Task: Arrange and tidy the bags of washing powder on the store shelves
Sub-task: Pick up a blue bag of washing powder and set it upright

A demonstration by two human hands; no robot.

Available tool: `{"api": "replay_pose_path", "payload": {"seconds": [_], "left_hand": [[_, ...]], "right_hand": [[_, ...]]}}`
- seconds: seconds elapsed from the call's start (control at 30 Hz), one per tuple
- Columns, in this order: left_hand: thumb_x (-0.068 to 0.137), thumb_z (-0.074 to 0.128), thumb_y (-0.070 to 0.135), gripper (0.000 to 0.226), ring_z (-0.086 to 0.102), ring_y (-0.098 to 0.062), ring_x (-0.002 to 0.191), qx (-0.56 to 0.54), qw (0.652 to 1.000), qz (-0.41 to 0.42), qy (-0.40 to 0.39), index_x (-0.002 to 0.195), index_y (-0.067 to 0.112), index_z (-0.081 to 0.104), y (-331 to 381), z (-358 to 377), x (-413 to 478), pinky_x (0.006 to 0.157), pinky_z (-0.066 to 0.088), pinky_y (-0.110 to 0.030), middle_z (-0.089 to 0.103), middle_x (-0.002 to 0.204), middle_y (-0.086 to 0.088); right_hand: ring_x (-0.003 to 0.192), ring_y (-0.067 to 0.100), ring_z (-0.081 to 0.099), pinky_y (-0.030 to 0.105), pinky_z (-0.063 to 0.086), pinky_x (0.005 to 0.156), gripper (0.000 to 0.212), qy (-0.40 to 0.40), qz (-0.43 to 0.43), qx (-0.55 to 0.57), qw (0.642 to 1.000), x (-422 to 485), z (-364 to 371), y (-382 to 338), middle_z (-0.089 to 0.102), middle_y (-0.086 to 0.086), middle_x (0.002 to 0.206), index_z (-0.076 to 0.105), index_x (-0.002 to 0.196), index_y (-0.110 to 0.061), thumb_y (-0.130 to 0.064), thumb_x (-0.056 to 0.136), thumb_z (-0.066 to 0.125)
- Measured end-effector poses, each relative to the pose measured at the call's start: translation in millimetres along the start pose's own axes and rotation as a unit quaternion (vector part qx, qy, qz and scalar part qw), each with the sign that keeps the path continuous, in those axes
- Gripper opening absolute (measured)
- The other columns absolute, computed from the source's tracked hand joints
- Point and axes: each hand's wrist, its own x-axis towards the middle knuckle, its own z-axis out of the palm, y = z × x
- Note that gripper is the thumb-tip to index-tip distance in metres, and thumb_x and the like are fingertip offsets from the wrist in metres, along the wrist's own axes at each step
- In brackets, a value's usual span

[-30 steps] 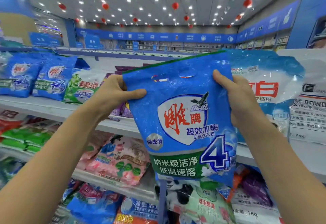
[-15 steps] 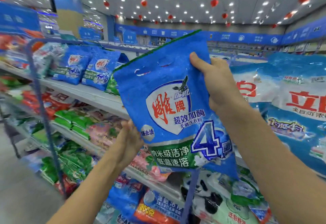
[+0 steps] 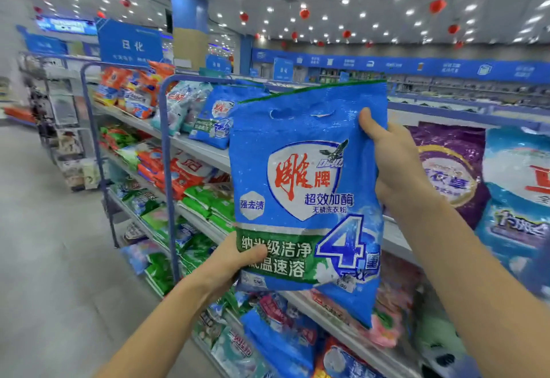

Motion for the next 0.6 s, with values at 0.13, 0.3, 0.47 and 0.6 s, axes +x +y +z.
{"api": "replay_pose_path", "payload": {"seconds": [0.13,0.3,0.47,0.6], "left_hand": [[0.046,0.085,0.063,0.059,0.071,-0.013,0.091,0.057,0.998,0.003,0.012,0.100,0.041,0.072,26,-87,-9,0.072,0.054,-0.021,0.074,0.101,0.008],[0.041,0.084,0.066,0.058,0.072,-0.015,0.085,0.062,0.995,0.004,0.073,0.093,0.042,0.073,41,-189,-14,0.070,0.056,-0.025,0.075,0.097,0.006],[0.044,0.087,0.047,0.054,0.073,-0.020,0.076,0.011,0.989,0.023,0.147,0.090,0.020,0.075,46,-257,-5,0.060,0.056,-0.025,0.076,0.090,-0.005],[0.031,0.092,0.051,0.074,0.073,-0.022,0.075,-0.037,0.977,0.054,0.203,0.094,0.018,0.072,43,-299,16,0.057,0.057,-0.027,0.076,0.091,-0.008]], "right_hand": [[0.049,0.008,0.065,0.021,0.049,0.042,0.022,0.012,0.030,0.013,0.999,24,64,42,0.066,-0.010,0.053,0.060,0.078,-0.016,-0.028,0.095,0.054],[0.050,0.008,0.065,0.022,0.050,0.045,0.017,-0.018,0.052,0.008,0.998,54,162,87,0.066,-0.009,0.054,0.060,0.081,-0.016,-0.026,0.094,0.055],[0.072,0.009,0.070,0.027,0.058,0.067,0.028,-0.099,0.086,0.018,0.991,77,232,116,0.073,-0.007,0.075,0.063,0.094,-0.017,-0.037,0.097,0.044],[0.103,0.023,0.062,0.043,0.046,0.099,0.050,-0.117,0.122,-0.070,0.983,68,254,188,0.064,0.007,0.121,0.057,0.122,-0.014,-0.051,0.095,0.039]]}}
